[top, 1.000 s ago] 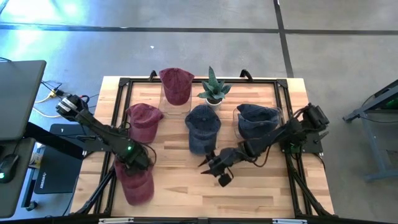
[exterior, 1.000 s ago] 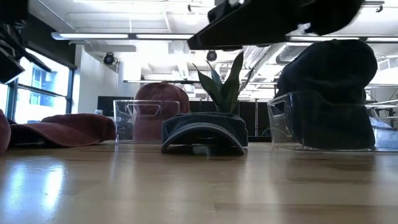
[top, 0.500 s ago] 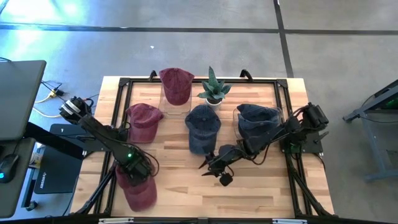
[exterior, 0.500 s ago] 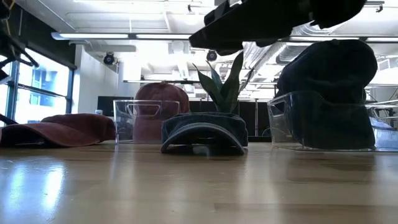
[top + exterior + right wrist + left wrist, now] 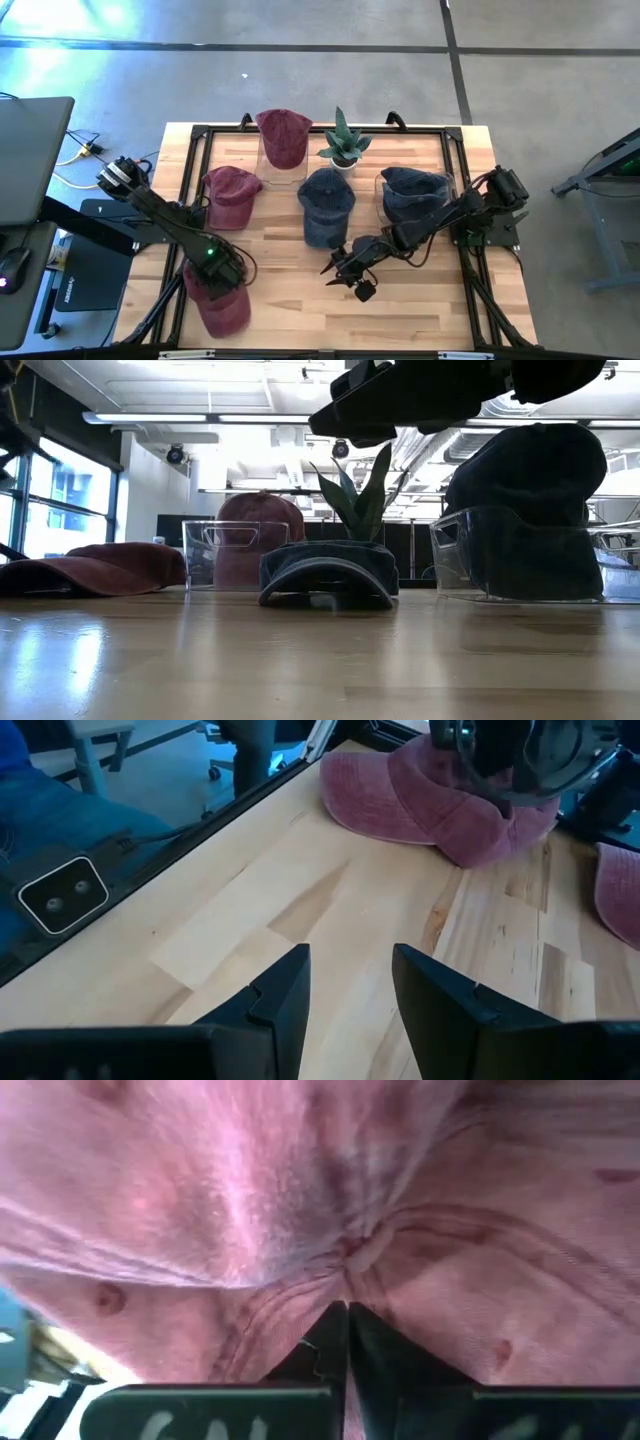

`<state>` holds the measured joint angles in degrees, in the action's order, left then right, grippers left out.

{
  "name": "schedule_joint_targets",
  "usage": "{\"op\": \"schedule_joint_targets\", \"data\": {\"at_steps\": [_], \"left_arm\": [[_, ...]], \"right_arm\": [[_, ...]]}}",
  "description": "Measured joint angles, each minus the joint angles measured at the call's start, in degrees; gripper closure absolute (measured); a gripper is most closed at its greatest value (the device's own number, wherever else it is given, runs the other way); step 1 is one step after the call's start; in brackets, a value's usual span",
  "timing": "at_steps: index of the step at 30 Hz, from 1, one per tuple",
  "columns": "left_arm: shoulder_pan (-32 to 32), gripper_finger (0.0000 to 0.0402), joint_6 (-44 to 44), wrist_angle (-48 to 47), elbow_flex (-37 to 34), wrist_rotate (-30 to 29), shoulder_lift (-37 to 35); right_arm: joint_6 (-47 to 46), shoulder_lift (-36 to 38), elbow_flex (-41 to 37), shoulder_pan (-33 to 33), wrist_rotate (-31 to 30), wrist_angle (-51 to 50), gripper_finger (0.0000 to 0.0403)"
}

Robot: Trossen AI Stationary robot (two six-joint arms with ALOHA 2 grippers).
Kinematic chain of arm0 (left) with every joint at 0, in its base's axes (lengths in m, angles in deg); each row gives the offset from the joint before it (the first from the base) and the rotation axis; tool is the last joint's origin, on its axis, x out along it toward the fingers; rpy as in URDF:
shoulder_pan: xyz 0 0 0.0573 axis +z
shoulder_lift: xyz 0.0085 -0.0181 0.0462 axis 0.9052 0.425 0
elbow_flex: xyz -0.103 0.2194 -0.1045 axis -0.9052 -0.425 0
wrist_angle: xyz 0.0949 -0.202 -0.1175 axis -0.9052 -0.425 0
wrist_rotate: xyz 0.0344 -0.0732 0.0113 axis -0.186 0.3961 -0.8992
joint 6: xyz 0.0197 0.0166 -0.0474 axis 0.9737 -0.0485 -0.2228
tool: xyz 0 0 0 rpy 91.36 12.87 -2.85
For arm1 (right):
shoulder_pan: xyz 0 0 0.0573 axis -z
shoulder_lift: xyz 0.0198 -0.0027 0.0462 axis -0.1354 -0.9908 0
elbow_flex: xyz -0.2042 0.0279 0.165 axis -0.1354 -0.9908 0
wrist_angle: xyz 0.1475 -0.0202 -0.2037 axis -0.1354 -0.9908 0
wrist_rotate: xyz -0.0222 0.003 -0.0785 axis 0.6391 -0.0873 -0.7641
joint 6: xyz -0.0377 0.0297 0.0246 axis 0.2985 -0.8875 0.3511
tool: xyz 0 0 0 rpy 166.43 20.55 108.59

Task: Pick & Place hat
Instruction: Put the bottom red cap into the left transparent bin

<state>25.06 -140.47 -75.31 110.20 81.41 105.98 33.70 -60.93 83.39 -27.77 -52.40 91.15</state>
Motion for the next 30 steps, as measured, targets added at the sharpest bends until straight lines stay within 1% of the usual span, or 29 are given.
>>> {"op": "schedule_joint_targets", "data": {"at_steps": [3, 7, 10, 13, 15, 17, 21, 23, 25, 27, 28, 30], "left_arm": [[-0.02, 0.0398, 1.71, -3.19, 3.64, -5.20, -0.60], [-0.09, 0.0400, 4.40, -3.34, 8.40, -14.34, -1.70], [0.04, 0.0394, 4.17, -6.77, 10.60, -17.85, -1.86], [0.02, 0.0375, 4.53, -9.16, 10.86, -18.78, -1.86], [0.02, 0.0346, 4.01, -8.99, 10.19, -19.56, -1.86], [0.02, 0.0306, 2.72, -8.18, 8.87, -20.10, -1.86], [0.02, 0.0209, 0.32, -2.59, 4.21, -20.37, -1.86], [0.02, 0.0166, -0.93, -1.00, 1.49, -18.78, -1.81], [0.02, 0.0136, -2.56, 0.01, -0.67, -16.73, -1.81], [0.02, 0.0128, -3.47, 0.66, -2.24, -15.78, -1.81], [0.02, 0.0133, -3.42, 1.12, -2.75, -15.75, -1.81], [0.02, 0.0162, -2.67, 2.10, -3.05, -16.40, -1.81]], "right_arm": [[0.00, 0.00, 0.00, 0.08, 0.00, 0.01, 0.0263], [0.02, 0.00, 0.00, 0.11, -0.61, 0.00, 0.0263], [0.02, 0.00, 0.00, 0.11, -0.61, -0.04, 0.0263], [-0.14, 0.02, 0.00, 0.11, -0.59, -0.38, 0.0263], [-0.42, 0.02, 0.00, 0.11, -0.51, -0.81, 0.0263], [-0.44, 0.02, 0.00, 0.11, -0.19, -1.15, 0.0263], [-0.44, 0.02, 0.00, 0.11, -0.15, -1.68, 0.0263], [-0.44, 0.02, 0.00, 0.11, -0.15, -1.82, 0.0263], [-0.42, 0.02, 0.00, 0.11, -0.15, -2.00, 0.0263], [-0.42, 0.02, 0.00, 0.11, -0.15, -1.99, 0.0263], [-0.42, 0.02, 0.00, 0.11, -0.15, -1.97, 0.0263], [-0.39, 0.02, 0.00, 0.11, -0.15, -1.97, 0.0263]]}}
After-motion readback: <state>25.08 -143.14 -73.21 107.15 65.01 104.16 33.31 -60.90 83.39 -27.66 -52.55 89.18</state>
